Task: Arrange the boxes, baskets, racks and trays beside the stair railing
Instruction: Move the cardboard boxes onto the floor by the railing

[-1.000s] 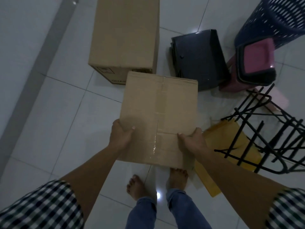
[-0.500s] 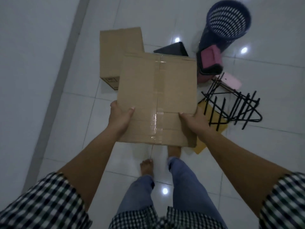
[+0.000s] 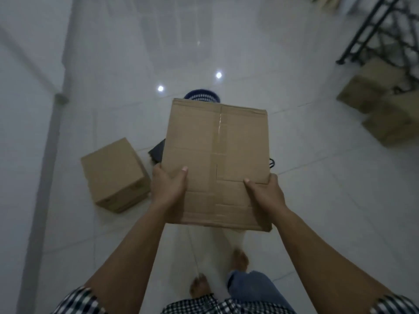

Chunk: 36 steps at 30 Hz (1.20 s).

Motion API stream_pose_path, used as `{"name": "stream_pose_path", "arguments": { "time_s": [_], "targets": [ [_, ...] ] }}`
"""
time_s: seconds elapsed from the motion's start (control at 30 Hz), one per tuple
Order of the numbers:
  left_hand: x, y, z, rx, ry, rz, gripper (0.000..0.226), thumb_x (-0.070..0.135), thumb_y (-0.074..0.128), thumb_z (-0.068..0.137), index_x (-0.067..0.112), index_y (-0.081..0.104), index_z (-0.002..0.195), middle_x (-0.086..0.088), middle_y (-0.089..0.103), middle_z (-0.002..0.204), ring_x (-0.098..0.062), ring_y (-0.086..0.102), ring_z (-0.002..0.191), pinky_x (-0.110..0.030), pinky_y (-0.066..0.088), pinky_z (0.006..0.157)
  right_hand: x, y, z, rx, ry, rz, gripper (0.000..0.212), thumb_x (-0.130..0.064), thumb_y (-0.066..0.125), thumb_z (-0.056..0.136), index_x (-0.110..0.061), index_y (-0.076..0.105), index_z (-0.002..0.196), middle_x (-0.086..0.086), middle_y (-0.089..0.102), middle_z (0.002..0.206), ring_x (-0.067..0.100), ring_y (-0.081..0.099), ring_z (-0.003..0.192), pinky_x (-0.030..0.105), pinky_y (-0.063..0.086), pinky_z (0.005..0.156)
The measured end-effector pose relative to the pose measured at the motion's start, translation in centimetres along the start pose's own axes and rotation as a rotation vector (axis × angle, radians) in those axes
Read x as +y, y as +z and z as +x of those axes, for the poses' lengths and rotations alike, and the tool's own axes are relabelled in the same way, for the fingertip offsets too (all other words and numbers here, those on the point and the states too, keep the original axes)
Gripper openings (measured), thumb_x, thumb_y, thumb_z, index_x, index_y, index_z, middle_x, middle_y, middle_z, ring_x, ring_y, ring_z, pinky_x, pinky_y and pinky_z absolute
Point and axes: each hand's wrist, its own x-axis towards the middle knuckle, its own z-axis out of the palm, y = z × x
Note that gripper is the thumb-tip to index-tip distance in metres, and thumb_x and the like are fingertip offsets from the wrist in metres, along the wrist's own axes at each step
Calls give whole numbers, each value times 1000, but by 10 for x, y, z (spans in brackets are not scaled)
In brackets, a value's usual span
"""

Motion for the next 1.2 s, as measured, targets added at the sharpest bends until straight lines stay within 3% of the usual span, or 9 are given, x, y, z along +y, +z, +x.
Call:
{"name": "stream_pose_path", "arguments": {
  "time_s": [0.23,0.37,0.5,0.63,0.9,1.2],
  "targets": [
    [83,109,-48,-218,167,111,107,81,55,53,25,28,139,0,53,135,-30,52,121,-54,43,101,47,-128,-6,208,83,149,59,-58,72,80,-28,40,120,2,59,127,27,58,109,40,48,91],
    [123,194,-95,-299,274,168,105,80,56,53,25,32,140,0,55,134,-29,54,118,-53,43,100,89,-213,0,320,129,223,66,-57,72,80,-24,42,128,1,59,125,29,59,111,42,50,93],
    [152,292,-158,-341,354,212,89,63,65,73,15,33,141,-5,53,134,-31,54,120,-47,44,101,136,-306,9,446,181,257,66,-60,72,76,-26,43,123,1,61,123,30,59,110,44,50,95],
    [175,384,-213,-457,384,168,90,60,67,70,12,34,138,-7,53,132,-30,55,117,-48,46,101,181,-397,21,558,237,237,67,-60,72,77,-21,44,124,5,62,124,32,59,112,42,50,93],
    [215,517,-278,-595,426,258,90,68,64,64,19,34,133,-1,56,124,-28,57,111,-51,47,98,244,-522,49,655,325,278,70,-63,71,76,-21,45,125,4,62,126,32,59,115,44,50,94],
    [278,694,-287,-700,456,298,95,74,61,57,17,38,129,-2,57,124,-31,58,112,-53,45,98,286,-634,143,738,433,319,74,-62,72,77,-18,43,130,6,60,129,34,58,117,41,48,93]
  ]
}}
